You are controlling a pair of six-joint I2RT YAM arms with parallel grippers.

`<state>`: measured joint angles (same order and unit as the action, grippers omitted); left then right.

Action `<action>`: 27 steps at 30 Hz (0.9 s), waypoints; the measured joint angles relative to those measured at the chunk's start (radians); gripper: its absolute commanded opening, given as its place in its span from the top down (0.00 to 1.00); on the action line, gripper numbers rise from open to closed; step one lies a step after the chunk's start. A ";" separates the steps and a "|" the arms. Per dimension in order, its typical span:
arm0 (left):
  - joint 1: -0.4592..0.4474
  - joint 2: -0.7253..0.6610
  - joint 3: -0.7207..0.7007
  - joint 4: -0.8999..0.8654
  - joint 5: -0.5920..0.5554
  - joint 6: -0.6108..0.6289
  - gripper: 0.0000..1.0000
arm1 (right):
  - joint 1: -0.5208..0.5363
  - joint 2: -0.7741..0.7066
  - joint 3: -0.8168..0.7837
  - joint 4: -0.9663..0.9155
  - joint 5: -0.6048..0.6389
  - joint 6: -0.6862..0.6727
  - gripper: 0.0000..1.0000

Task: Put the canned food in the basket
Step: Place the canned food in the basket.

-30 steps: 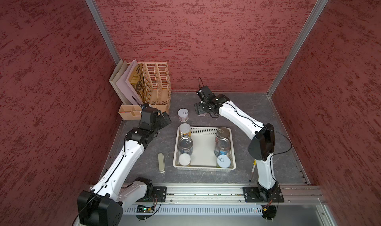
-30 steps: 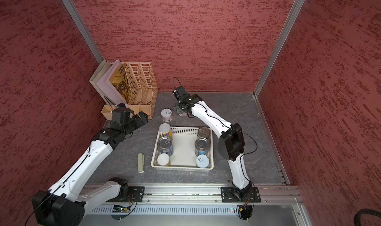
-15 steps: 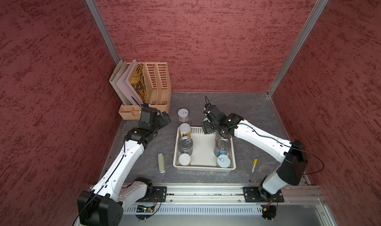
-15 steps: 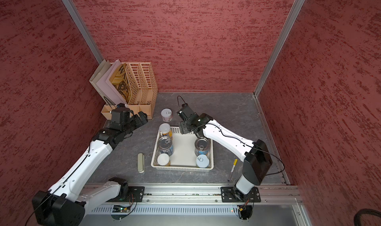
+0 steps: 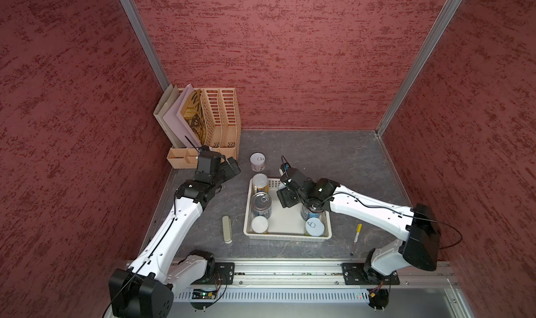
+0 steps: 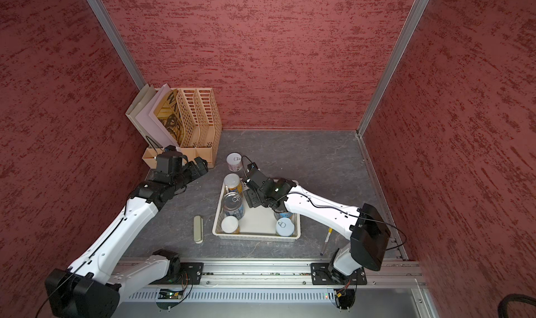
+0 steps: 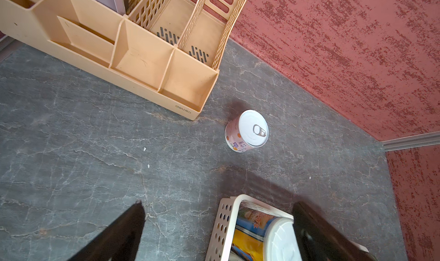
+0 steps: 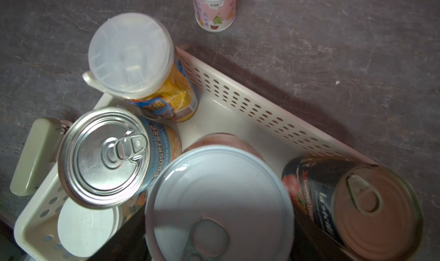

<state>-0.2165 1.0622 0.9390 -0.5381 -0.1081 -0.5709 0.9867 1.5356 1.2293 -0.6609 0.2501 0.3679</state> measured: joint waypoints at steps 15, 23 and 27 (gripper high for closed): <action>0.005 0.000 0.000 0.000 0.003 0.000 0.00 | 0.106 0.000 -0.090 0.018 0.050 0.051 0.52; 0.022 0.009 0.000 0.002 0.005 0.000 0.00 | 0.153 -0.012 -0.163 0.003 0.046 0.122 0.53; 0.023 0.013 0.000 0.005 0.011 0.000 0.00 | 0.167 -0.034 -0.198 -0.019 0.041 0.179 0.53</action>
<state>-0.1932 1.0752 0.9390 -0.5327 -0.0967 -0.5713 1.1542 1.5021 1.0309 -0.6804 0.2909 0.5468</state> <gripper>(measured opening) 0.997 0.794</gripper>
